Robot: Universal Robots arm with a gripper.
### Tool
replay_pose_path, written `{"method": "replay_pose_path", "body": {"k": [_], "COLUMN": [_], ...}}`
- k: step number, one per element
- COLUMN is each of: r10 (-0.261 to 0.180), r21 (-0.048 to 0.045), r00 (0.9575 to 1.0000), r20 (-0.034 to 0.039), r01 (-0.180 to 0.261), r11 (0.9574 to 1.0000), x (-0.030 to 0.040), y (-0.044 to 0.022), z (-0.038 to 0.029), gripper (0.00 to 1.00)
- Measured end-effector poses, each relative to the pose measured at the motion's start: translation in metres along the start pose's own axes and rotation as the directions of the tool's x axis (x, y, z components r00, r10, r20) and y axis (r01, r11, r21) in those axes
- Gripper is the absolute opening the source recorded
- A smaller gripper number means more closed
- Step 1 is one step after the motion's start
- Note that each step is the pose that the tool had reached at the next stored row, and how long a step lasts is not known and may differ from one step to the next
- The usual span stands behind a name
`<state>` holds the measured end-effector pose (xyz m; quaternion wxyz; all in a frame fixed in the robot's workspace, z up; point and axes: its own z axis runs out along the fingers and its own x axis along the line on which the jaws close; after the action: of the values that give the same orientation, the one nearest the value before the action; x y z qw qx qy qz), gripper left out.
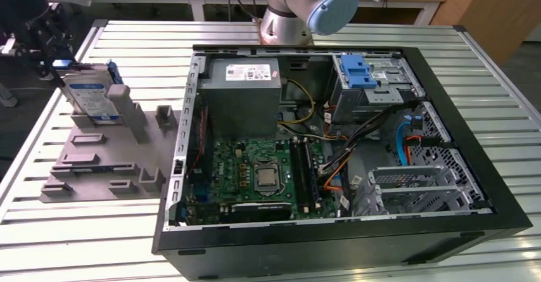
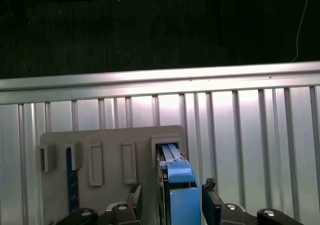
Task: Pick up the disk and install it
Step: 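Pick up the disk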
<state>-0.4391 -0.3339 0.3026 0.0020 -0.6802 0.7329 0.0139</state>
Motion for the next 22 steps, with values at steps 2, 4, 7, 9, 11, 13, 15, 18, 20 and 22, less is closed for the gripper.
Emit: {"method": "replay_pose_path", "body": {"k": [2, 4, 7, 9, 11, 13, 15, 18, 20, 22], "r10": [0.0, 0.0, 0.0, 0.0, 0.0, 0.0, 0.0, 0.0, 0.0, 0.0], "r21": [0.0002, 0.0002, 0.0001, 0.0004, 0.0004, 0.0004, 0.0004, 0.0009, 0.0021, 0.0024], "r00": [1.0, 1.0, 1.0, 1.0, 1.0, 1.0, 1.0, 1.0, 1.0, 1.0], "r20": [0.0001, 0.0001, 0.0, 0.0001, 0.0001, 0.0001, 0.0001, 0.0001, 0.0003, 0.0002], "r01": [0.0, 0.0, 0.0, 0.0, 0.0, 0.0, 0.0, 0.0, 0.0, 0.0], "r11": [1.0, 1.0, 1.0, 1.0, 1.0, 1.0, 1.0, 1.0, 1.0, 1.0], "x": [0.0001, 0.0002, 0.0003, 0.0, -0.0012, -0.0034, -0.0045, -0.0046, -0.0045, -0.0045], "y": [0.0002, 0.0003, 0.0005, 0.0006, 0.0007, 0.0008, 0.0009, 0.0013, 0.002, 0.0022], "z": [0.0038, 0.0072, 0.0093, 0.0095, 0.0095, 0.0096, 0.0097, 0.0103, 0.0111, 0.0119], "gripper": [0.58, 0.58, 0.57, 0.51, 0.51, 0.51, 0.51, 0.51, 0.51, 0.51]}}
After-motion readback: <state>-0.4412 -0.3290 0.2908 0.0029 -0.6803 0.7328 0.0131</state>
